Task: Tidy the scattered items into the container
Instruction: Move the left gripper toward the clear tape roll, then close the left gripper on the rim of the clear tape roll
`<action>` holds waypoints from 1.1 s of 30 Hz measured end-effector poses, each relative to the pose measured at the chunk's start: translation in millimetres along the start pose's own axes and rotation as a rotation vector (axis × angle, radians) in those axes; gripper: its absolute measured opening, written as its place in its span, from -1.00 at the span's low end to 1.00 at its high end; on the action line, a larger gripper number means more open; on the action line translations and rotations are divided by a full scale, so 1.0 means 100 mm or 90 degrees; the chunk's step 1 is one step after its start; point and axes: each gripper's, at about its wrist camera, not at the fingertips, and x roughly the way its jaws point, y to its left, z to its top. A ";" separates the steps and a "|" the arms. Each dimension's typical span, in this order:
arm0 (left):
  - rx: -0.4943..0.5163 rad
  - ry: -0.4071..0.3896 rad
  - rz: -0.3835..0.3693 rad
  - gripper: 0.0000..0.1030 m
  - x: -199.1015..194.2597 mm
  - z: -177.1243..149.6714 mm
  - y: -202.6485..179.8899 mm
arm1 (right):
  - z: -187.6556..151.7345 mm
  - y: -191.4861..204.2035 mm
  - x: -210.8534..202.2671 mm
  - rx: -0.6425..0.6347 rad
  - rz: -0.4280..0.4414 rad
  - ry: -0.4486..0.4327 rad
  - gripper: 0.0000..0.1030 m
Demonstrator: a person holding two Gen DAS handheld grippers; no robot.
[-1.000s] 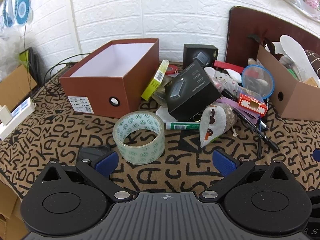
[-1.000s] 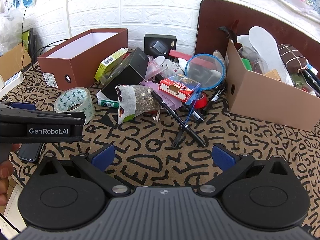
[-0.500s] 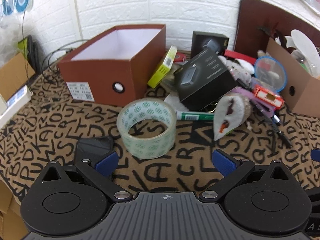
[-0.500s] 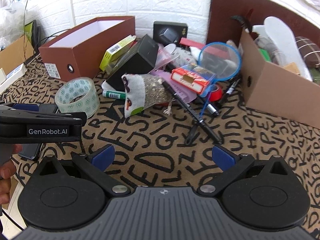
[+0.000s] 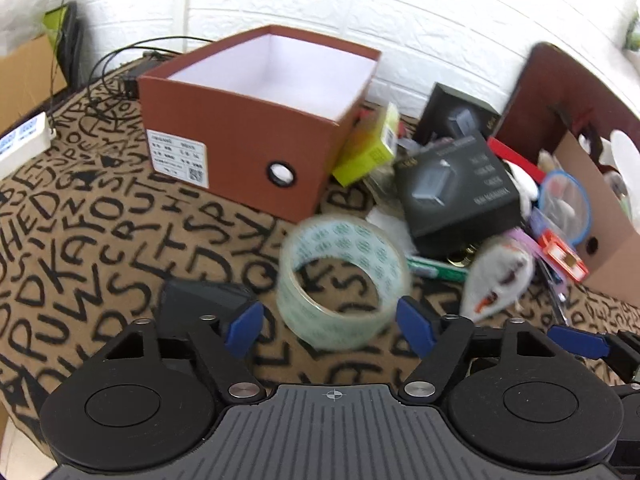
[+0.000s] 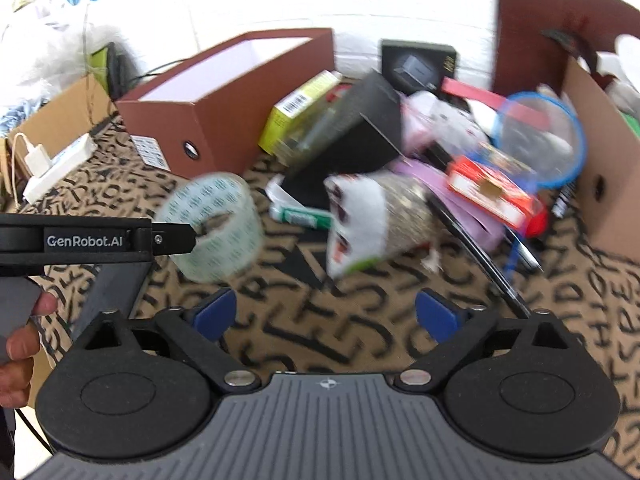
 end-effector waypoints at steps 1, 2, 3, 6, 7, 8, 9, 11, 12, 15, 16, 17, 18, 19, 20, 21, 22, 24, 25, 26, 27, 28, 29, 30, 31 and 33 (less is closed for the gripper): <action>0.002 0.003 0.006 0.47 0.03 0.03 0.02 | 0.03 0.03 0.02 -0.004 0.004 -0.003 0.78; 0.002 0.009 0.013 0.34 0.07 0.06 0.06 | 0.07 0.07 0.05 -0.007 0.008 -0.008 0.74; -0.004 0.017 0.014 0.23 0.11 0.10 0.09 | 0.10 0.09 0.07 -0.009 0.012 -0.013 0.68; -0.025 0.026 -0.007 0.06 0.19 0.17 0.22 | 0.20 0.16 0.15 -0.016 0.019 -0.022 0.50; -0.025 0.028 -0.009 -0.01 0.22 0.20 0.25 | 0.22 0.19 0.19 -0.019 0.021 -0.020 0.45; -0.021 0.030 -0.008 -0.10 0.24 0.21 0.26 | 0.25 0.21 0.23 -0.023 0.024 -0.018 0.35; -0.016 0.034 -0.008 -0.22 0.27 0.23 0.27 | 0.28 0.24 0.27 -0.028 0.028 -0.016 0.22; -0.009 0.044 -0.014 -0.43 0.33 0.26 0.29 | 0.32 0.30 0.35 -0.034 0.039 -0.010 0.11; -0.006 0.047 -0.022 -0.62 0.36 0.27 0.30 | 0.34 0.33 0.39 -0.038 0.044 -0.005 0.04; 0.013 0.052 -0.022 -0.69 0.42 0.30 0.29 | 0.38 0.40 0.51 -0.047 0.053 0.004 -0.18; 0.014 0.054 -0.024 -0.69 0.44 0.30 0.30 | 0.39 0.42 0.54 -0.050 0.053 0.009 -0.21; 0.010 0.054 -0.027 -0.68 0.46 0.31 0.32 | 0.40 0.43 0.57 -0.053 0.053 0.012 -0.29; 0.007 0.055 -0.030 -0.68 0.47 0.32 0.33 | 0.41 0.45 0.59 -0.054 0.053 0.015 -0.38; 0.004 0.055 -0.031 -0.63 0.49 0.32 0.34 | 0.42 0.46 0.62 -0.055 0.053 0.017 -0.42; 0.005 0.058 -0.032 -0.42 0.51 0.32 0.34 | 0.43 0.47 0.63 -0.055 0.054 0.020 -0.48; 0.007 0.059 -0.031 -0.38 0.53 0.32 0.33 | 0.43 0.47 0.65 -0.055 0.054 0.023 -0.52; 0.011 0.060 -0.031 -0.37 0.54 0.32 0.32 | 0.44 0.48 0.66 -0.056 0.052 0.026 -0.52; 0.021 0.063 -0.033 -0.54 0.57 0.31 0.31 | 0.44 0.49 0.69 -0.059 0.048 0.031 -0.52; 0.025 0.063 -0.032 -0.54 0.59 0.31 0.30 | 0.45 0.49 0.70 -0.058 0.047 0.034 -0.52; 0.025 0.063 -0.032 -0.53 0.60 0.30 0.30 | 0.45 0.49 0.71 -0.058 0.047 0.036 -0.52; 0.024 0.064 -0.033 -0.51 0.62 0.30 0.30 | 0.45 0.49 0.71 -0.059 0.046 0.037 -0.53; 0.020 0.066 -0.035 -0.47 0.64 0.30 0.31 | 0.45 0.49 0.72 -0.062 0.045 0.038 -0.54; 0.017 0.071 -0.038 -0.40 0.66 0.30 0.32 | 0.45 0.49 0.72 -0.062 0.042 0.038 -0.54; 0.014 0.075 -0.040 -0.40 0.68 0.29 0.33 | 0.46 0.49 0.72 -0.060 0.040 0.038 -0.54; 0.015 0.075 -0.042 -0.43 0.68 0.29 0.33 | 0.46 0.49 0.72 -0.061 0.042 0.038 -0.54; 0.024 0.072 -0.036 -0.63 0.68 0.28 0.32 | 0.45 0.49 0.72 -0.068 0.042 0.039 -0.54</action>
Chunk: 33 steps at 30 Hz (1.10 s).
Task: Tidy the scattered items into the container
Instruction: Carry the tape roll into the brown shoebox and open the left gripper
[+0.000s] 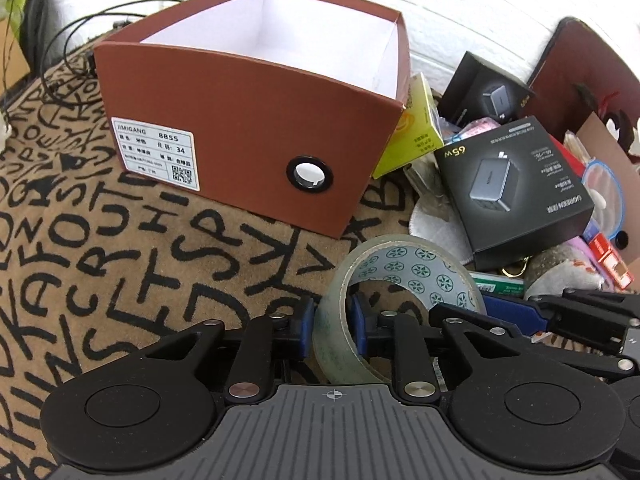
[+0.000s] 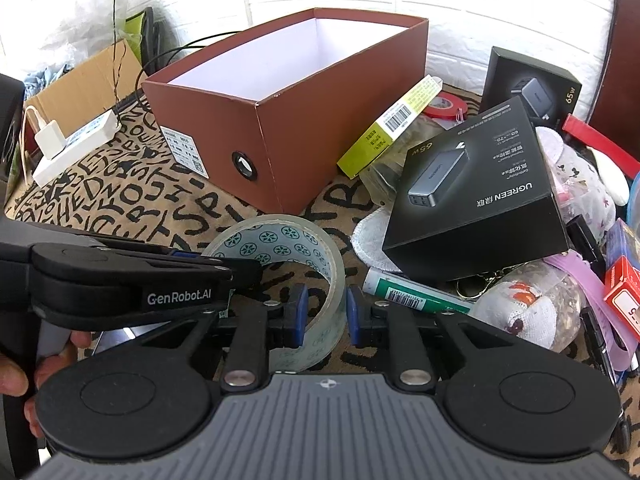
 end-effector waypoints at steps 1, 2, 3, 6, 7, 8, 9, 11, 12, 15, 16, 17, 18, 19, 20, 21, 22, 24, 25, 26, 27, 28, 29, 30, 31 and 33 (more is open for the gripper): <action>0.001 -0.002 0.002 -0.63 0.00 0.00 0.00 | 0.00 0.00 0.00 -0.003 -0.001 0.001 -0.54; 0.001 -0.002 0.003 -0.66 0.00 -0.01 -0.01 | 0.00 0.00 0.01 -0.006 -0.001 0.001 -0.54; 0.000 -0.003 0.005 -0.69 -0.01 -0.01 -0.01 | 0.00 0.01 0.01 -0.007 0.000 0.002 -0.55; -0.007 -0.009 0.015 -0.72 -0.03 -0.02 -0.04 | 0.00 0.01 0.00 -0.004 -0.001 0.002 -0.57; -0.007 -0.014 0.022 -0.72 -0.07 -0.04 -0.07 | -0.01 0.02 -0.02 -0.004 -0.005 -0.001 -0.58; -0.006 -0.019 0.027 -0.74 -0.11 -0.05 -0.09 | -0.02 0.04 -0.06 -0.007 -0.009 -0.006 -0.60; -0.006 -0.025 0.028 -0.74 -0.17 -0.08 -0.11 | -0.04 0.06 -0.11 -0.011 -0.012 -0.012 -0.60; -0.011 -0.036 0.025 -0.74 -0.29 -0.12 -0.14 | -0.08 0.10 -0.25 -0.022 -0.012 -0.026 -0.60; -0.015 -0.042 0.022 -0.74 -0.36 -0.14 -0.16 | -0.09 0.12 -0.31 -0.026 -0.013 -0.035 -0.61; -0.027 -0.079 0.017 -0.75 -0.59 -0.11 -0.20 | -0.04 0.18 -0.53 -0.039 -0.015 -0.071 -0.61; -0.029 -0.096 0.016 -0.75 -0.68 -0.08 -0.22 | 0.00 0.20 -0.61 -0.047 -0.017 -0.087 -0.61; -0.028 -0.112 0.015 -0.74 -0.76 -0.03 -0.24 | 0.04 0.23 -0.69 -0.056 -0.020 -0.103 -0.60; -0.025 -0.130 0.015 -0.74 -0.84 0.03 -0.26 | 0.08 0.24 -0.75 -0.065 -0.023 -0.118 -0.60; -0.020 -0.150 0.016 -0.74 -0.92 0.11 -0.27 | 0.14 0.25 -0.81 -0.070 -0.024 -0.132 -0.60; -0.017 -0.168 0.018 -0.74 -0.99 0.19 -0.28 | 0.22 0.26 -0.86 -0.074 -0.023 -0.146 -0.60; -0.014 -0.185 0.020 -0.74 -1.07 0.27 -0.28 | 0.30 0.25 -0.90 -0.077 -0.022 -0.159 -0.60; -0.010 -0.201 0.021 -0.74 -1.13 0.36 -0.29 | 0.39 0.26 -0.94 -0.084 -0.022 -0.173 -0.60; -0.005 -0.230 0.028 -0.74 -1.22 0.57 -0.29 | 0.59 0.27 -1.00 -0.103 -0.025 -0.199 -0.60; -0.003 -0.240 0.033 -0.74 -1.25 0.69 -0.28 | 0.72 0.28 -1.01 -0.111 -0.027 -0.210 -0.60; -0.001 -0.249 0.040 -0.74 -1.26 0.82 -0.27 | 0.85 0.28 -1.01 -0.120 -0.029 -0.218 -0.61; 0.000 -0.254 0.048 -0.74 -1.26 0.94 -0.26 | 0.98 0.28 -0.98 -0.129 -0.033 -0.221 -0.65; -0.001 -0.258 0.057 -0.74 -1.25 1.08 -0.25 | 1.11 0.28 -0.94 -0.136 -0.036 -0.220 -0.67; -0.005 -0.257 0.062 -0.71 -1.23 1.21 -0.22 | 1.23 0.26 -0.87 -0.137 -0.036 -0.215 -0.69; -0.011 -0.249 0.063 -0.71 -1.18 1.34 -0.18 | 1.36 0.24 -0.79 -0.135 -0.034 -0.207 -0.70; -0.020 -0.238 0.062 -0.71 -1.10 1.47 -0.13 | 1.47 0.22 -0.69 -0.132 -0.033 -0.198 -0.71; -0.039 -0.212 0.065 -0.72 -0.88 1.68 -0.02 | 1.66 0.18 -0.48 -0.116 -0.027 -0.178 -0.73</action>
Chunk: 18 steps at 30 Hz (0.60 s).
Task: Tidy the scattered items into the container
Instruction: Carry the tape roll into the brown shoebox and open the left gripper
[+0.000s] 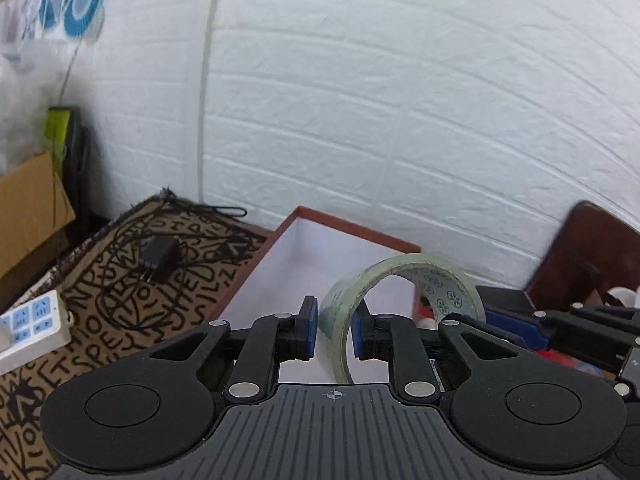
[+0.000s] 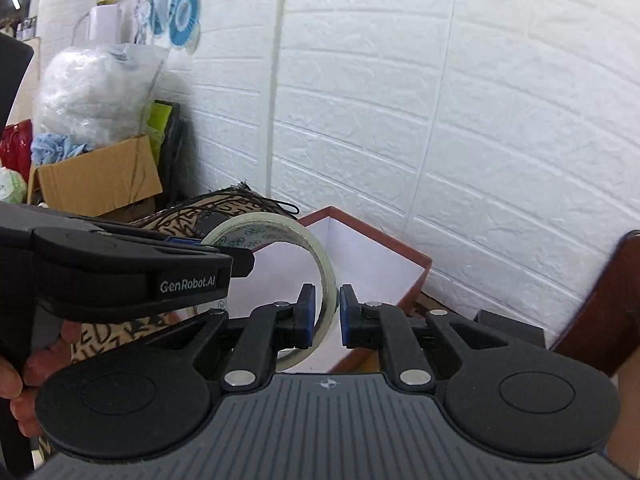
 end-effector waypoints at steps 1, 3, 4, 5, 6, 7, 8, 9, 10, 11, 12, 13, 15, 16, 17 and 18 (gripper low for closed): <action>-0.003 0.014 0.005 -0.72 0.15 0.04 0.03 | 0.05 -0.03 0.14 0.011 0.003 0.012 -0.74; -0.010 0.044 0.012 -0.74 0.42 0.08 0.08 | 0.11 -0.08 0.39 0.025 0.008 0.036 -0.76; -0.018 0.062 0.012 -0.74 0.56 0.08 0.13 | 0.12 -0.10 0.52 0.028 0.009 0.048 -0.76; -0.025 0.079 0.013 -0.74 0.70 0.08 0.17 | 0.11 -0.11 0.65 0.032 0.010 0.060 -0.76; -0.033 0.094 0.013 -0.74 0.84 0.07 0.22 | 0.11 -0.12 0.77 0.036 0.011 0.073 -0.76; -0.039 0.111 0.012 -0.74 0.99 0.07 0.26 | 0.11 -0.14 0.91 0.041 0.011 0.087 -0.76; -0.044 0.127 0.011 -0.74 1.11 0.06 0.29 | 0.10 -0.16 1.03 0.046 0.011 0.099 -0.76; -0.048 0.142 0.011 -0.74 1.26 0.06 0.31 | 0.09 -0.19 1.16 0.054 0.011 0.112 -0.76; -0.048 0.155 0.014 -0.74 1.40 0.07 0.33 | 0.08 -0.23 1.29 0.065 0.012 0.125 -0.76; -0.049 0.166 0.020 -0.73 1.52 0.10 0.34 | 0.07 -0.28 1.41 0.078 0.016 0.139 -0.76; -0.045 0.175 0.027 -0.73 1.63 0.11 0.34 | 0.05 -0.32 1.52 0.091 0.020 0.152 -0.76; -0.040 0.182 0.033 -0.73 1.73 0.14 0.33 | 0.04 -0.36 1.63 0.102 0.024 0.165 -0.76; -0.033 0.194 0.045 -0.72 1.90 0.18 0.32 | 0.04 -0.41 1.78 0.115 0.030 0.182 -0.77; -0.032 0.199 0.048 -0.71 1.97 0.20 0.31 | 0.04 -0.44 1.85 0.118 0.032 0.189 -0.77; -0.027 0.203 0.050 -0.71 2.05 0.21 0.31 | 0.04 -0.46 1.91 0.117 0.032 0.195 -0.77; -0.021 0.206 0.054 -0.72 2.11 0.22 0.28 | 0.04 -0.47 1.97 0.113 0.031 0.200 -0.77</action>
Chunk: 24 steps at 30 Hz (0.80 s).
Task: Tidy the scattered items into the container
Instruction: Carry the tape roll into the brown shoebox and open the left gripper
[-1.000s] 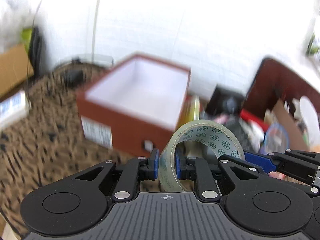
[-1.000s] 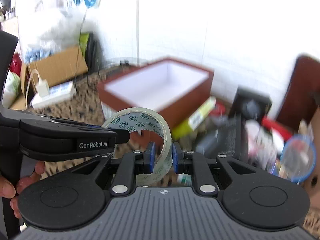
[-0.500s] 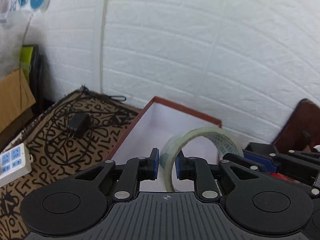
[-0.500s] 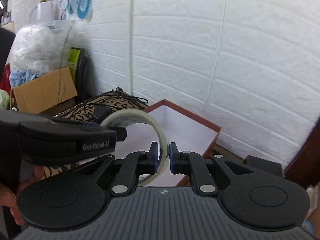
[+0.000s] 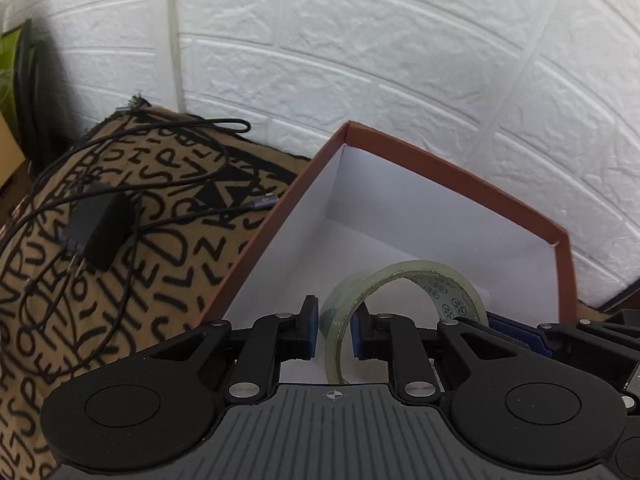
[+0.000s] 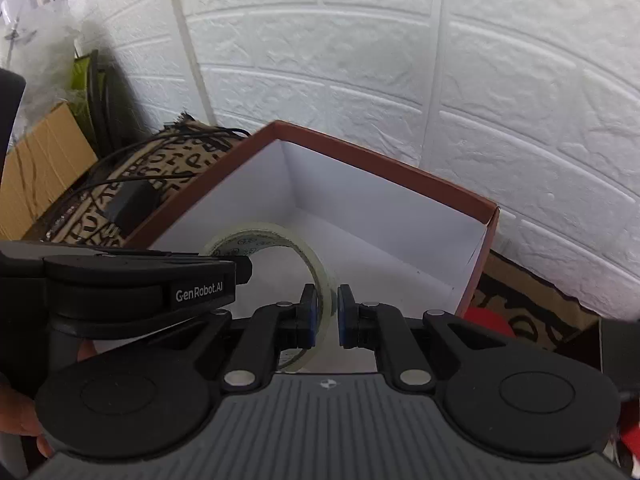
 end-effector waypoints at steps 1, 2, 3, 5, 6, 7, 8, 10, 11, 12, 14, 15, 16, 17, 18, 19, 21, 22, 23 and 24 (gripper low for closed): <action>0.002 0.002 0.002 -0.72 0.05 0.03 -0.02 | 0.01 -0.02 0.04 -0.002 -0.002 0.002 -0.78; -0.002 0.005 0.001 -0.72 0.10 0.06 -0.02 | 0.03 -0.04 0.08 -0.003 -0.004 0.002 -0.78; -0.005 0.007 -0.002 -0.73 0.15 0.09 -0.02 | 0.05 -0.06 0.11 -0.006 -0.006 0.001 -0.78; -0.013 0.007 -0.008 -0.72 0.21 0.15 -0.02 | 0.10 -0.08 0.15 -0.008 -0.013 0.000 -0.78; -0.020 0.005 -0.011 -0.69 0.24 0.17 -0.02 | 0.13 -0.09 0.17 -0.009 -0.015 -0.001 -0.78; -0.030 0.002 -0.014 -0.65 0.26 0.19 0.00 | 0.15 -0.10 0.19 -0.009 -0.017 -0.004 -0.77; -0.042 -0.001 -0.022 -0.35 0.26 0.21 0.01 | 0.17 -0.11 0.20 -0.010 -0.018 -0.009 -0.77; -0.072 0.000 -0.042 -0.15 0.26 0.22 0.06 | 0.19 -0.12 0.22 -0.010 -0.023 -0.020 -0.73; -0.084 0.005 -0.076 0.14 0.24 0.21 0.08 | 0.19 -0.13 0.22 -0.015 -0.022 -0.025 -0.55; -0.096 0.011 -0.109 0.35 0.22 0.21 0.10 | 0.18 -0.12 0.20 -0.023 -0.020 -0.030 -0.39; -0.112 0.015 -0.121 0.43 0.15 0.21 0.12 | 0.17 -0.09 0.17 -0.043 -0.039 -0.040 -0.15; -0.112 0.017 -0.124 0.44 0.12 0.20 0.13 | 0.17 -0.09 0.15 -0.050 -0.058 -0.048 0.17; -0.113 0.019 -0.134 0.45 0.09 0.19 0.15 | 0.17 -0.10 0.13 -0.055 -0.071 -0.055 0.29; -0.119 0.023 -0.149 0.54 0.06 0.18 0.18 | 0.16 -0.12 0.10 -0.056 -0.075 -0.063 0.38; -0.128 0.031 -0.164 0.61 0.04 0.16 0.21 | 0.15 -0.15 0.07 -0.052 -0.071 -0.070 0.38; -0.136 0.034 -0.167 0.63 0.00 0.13 0.23 | 0.14 -0.17 0.02 -0.046 -0.064 -0.074 0.41; -0.135 0.026 -0.160 0.74 -0.09 0.06 0.21 | 0.11 -0.18 -0.06 -0.044 -0.051 -0.078 0.46; -0.130 0.018 -0.149 0.75 -0.14 0.01 0.19 | 0.09 -0.15 -0.09 -0.052 -0.052 -0.081 0.46; -0.122 0.007 -0.134 0.80 -0.19 -0.03 0.15 | 0.06 -0.12 -0.13 -0.063 -0.059 -0.085 0.46; -0.113 -0.003 -0.118 0.85 -0.24 -0.08 0.11 | 0.03 -0.08 -0.17 -0.080 -0.069 -0.091 0.46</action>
